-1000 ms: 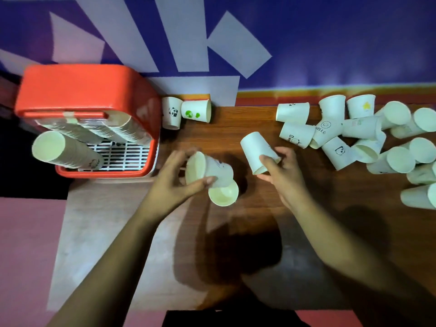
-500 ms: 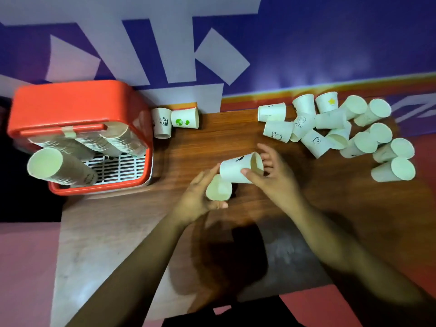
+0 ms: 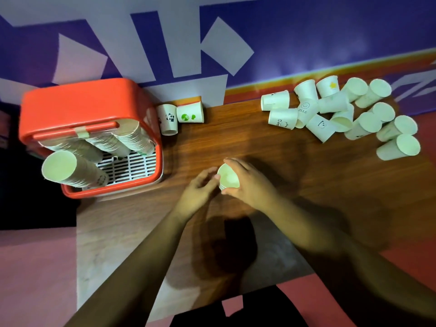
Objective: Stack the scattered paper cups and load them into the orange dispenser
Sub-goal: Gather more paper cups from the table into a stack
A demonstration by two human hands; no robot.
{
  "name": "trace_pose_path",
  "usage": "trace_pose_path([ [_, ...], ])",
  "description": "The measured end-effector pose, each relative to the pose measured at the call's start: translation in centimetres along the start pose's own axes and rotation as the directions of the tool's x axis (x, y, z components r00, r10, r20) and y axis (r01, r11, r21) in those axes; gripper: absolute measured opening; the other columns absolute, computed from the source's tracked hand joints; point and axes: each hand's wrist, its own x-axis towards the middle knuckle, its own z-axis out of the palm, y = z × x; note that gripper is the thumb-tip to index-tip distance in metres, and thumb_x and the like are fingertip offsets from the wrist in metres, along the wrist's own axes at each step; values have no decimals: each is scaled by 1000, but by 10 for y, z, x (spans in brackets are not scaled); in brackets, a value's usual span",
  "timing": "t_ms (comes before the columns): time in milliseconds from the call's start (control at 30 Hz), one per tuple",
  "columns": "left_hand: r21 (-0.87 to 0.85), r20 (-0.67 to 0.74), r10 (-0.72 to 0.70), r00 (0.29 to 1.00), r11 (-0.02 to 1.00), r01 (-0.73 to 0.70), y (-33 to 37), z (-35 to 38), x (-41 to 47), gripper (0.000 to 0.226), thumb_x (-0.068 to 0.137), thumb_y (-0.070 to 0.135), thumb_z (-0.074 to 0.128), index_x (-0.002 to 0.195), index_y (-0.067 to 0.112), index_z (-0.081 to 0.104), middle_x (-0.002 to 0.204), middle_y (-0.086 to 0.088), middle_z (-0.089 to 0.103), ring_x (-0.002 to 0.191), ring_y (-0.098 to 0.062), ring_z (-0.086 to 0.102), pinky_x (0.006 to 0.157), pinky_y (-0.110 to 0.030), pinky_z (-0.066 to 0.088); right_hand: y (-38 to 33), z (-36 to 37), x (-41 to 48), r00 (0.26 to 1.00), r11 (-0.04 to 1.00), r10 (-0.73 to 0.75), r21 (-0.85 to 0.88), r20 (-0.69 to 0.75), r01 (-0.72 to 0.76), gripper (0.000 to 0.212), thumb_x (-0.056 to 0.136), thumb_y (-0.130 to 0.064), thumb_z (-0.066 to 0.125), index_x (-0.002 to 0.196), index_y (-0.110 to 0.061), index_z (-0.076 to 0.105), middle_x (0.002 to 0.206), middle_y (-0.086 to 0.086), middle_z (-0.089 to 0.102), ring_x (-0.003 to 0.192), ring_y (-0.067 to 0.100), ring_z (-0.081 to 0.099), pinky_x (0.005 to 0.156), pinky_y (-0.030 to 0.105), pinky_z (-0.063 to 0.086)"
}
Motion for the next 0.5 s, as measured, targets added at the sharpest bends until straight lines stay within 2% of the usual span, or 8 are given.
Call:
trace_pose_path([
  [100, -79, 20, 16, 1000, 997, -14, 0, 12, 7, 35, 100, 22, 61, 135, 21, 60, 125, 1, 70, 116, -15, 66, 99, -30, 53, 0, 5, 2, 1000, 998, 18, 67, -12, -17, 87, 76, -36, 80, 148, -18, 36, 151, 1, 40, 137, 19, 39, 110, 34, 36],
  [167, -102, 20, 16, 1000, 995, -14, -1, 12, 8, 33, 100, 21, 63, 133, 23, 62, 124, 2, 71, 116, -16, 66, 99, -33, 53, 3, 4, 3, 999, 993, 40, 110, -1, -40, 90, 75, -38, 81, 149, -20, 34, 153, 0, 38, 138, 19, 38, 110, 35, 36],
  [267, -32, 4, -7, 1000, 999, 7, 1, 15, 2, 33, 98, 21, 64, 131, 22, 63, 123, 2, 71, 115, -15, 66, 101, -32, 52, 11, -1, -1, 995, 983, 54, 172, 85, -68, 98, 72, -44, 82, 152, -23, 29, 156, -2, 32, 142, 16, 33, 113, 35, 33],
  [367, 52, -131, -9, 991, 999, 16, 12, 22, -2, 19, 99, 21, 63, 118, 19, 64, 115, 4, 69, 104, -9, 65, 90, -14, 50, 22, -16, -6, 991, 953, 106, 275, 79, -124, 87, 79, -51, 74, 151, -29, 29, 156, -5, 32, 141, 13, 32, 110, 30, 31],
  [400, 86, -207, 11, 978, 996, 7, 18, 24, -1, 14, 98, 21, 64, 112, 21, 62, 113, 2, 67, 102, -10, 63, 85, -14, 49, 30, -25, -8, 990, 948, 133, 287, 46, -141, 79, 83, -51, 69, 150, -29, 32, 155, -5, 34, 140, 14, 35, 110, 31, 34],
  [500, 188, -372, 112, 922, 981, -43, 37, 36, 8, 15, 96, 28, 65, 108, 22, 60, 119, -4, 62, 107, -16, 61, 89, -28, 48, 73, -60, -10, 982, 965, 183, 199, -44, -170, 60, 91, -47, 60, 143, -25, 41, 148, -1, 39, 133, 19, 43, 105, 36, 41],
])
